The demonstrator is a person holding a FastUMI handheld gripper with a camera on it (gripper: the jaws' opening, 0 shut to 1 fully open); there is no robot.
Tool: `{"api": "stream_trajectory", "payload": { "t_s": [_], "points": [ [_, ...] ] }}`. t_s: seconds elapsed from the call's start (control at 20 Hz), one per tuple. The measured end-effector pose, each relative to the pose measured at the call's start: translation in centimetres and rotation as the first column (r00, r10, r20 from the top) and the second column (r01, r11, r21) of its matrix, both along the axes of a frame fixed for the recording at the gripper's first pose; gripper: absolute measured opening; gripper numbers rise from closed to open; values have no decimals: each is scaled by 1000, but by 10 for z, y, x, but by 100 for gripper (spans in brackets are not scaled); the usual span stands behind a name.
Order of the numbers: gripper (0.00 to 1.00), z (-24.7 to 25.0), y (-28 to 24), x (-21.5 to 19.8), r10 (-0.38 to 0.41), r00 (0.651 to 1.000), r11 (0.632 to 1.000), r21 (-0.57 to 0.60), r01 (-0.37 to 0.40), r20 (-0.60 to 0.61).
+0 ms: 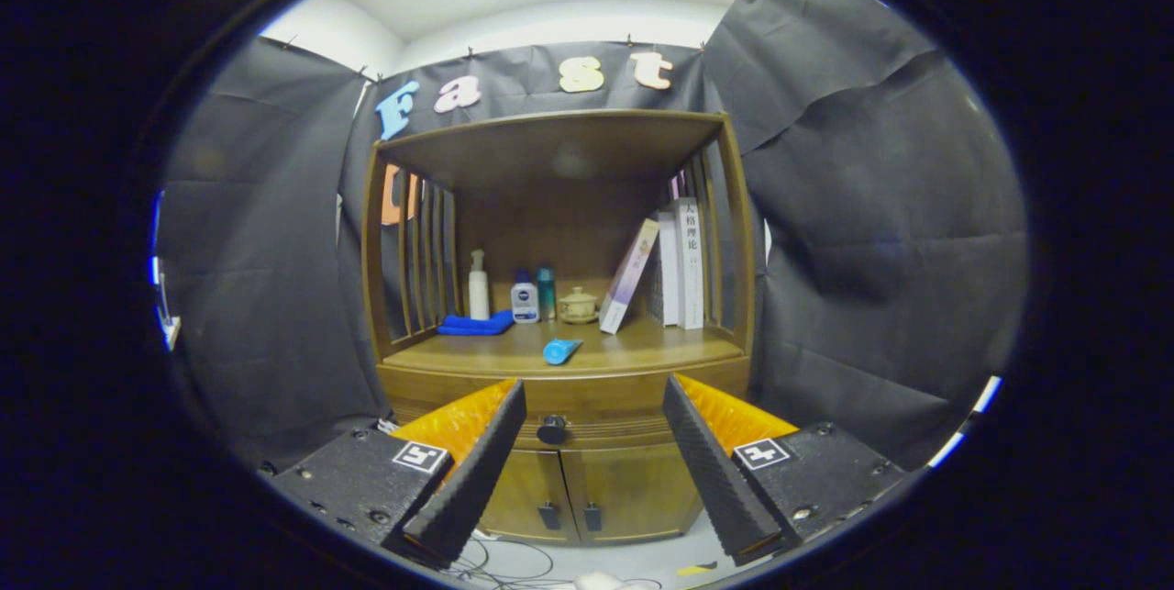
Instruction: Pull open the drawer, take out the items inside it, and place them on the countertop above the cabinet.
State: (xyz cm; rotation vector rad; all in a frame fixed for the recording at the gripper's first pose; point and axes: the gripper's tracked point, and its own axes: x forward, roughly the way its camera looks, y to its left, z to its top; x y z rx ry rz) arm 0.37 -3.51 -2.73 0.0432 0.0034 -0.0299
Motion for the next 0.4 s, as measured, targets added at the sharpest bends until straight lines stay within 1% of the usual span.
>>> {"api": "stream_trajectory", "payload": {
  "t_s": [0.2, 0.4],
  "points": [
    [99, -14, -6, -1, -16, 999, 999, -30, 15, -33],
    [99, -13, -3, -3, -18, 1000, 998, -59, 16, -22]
  ]
}}
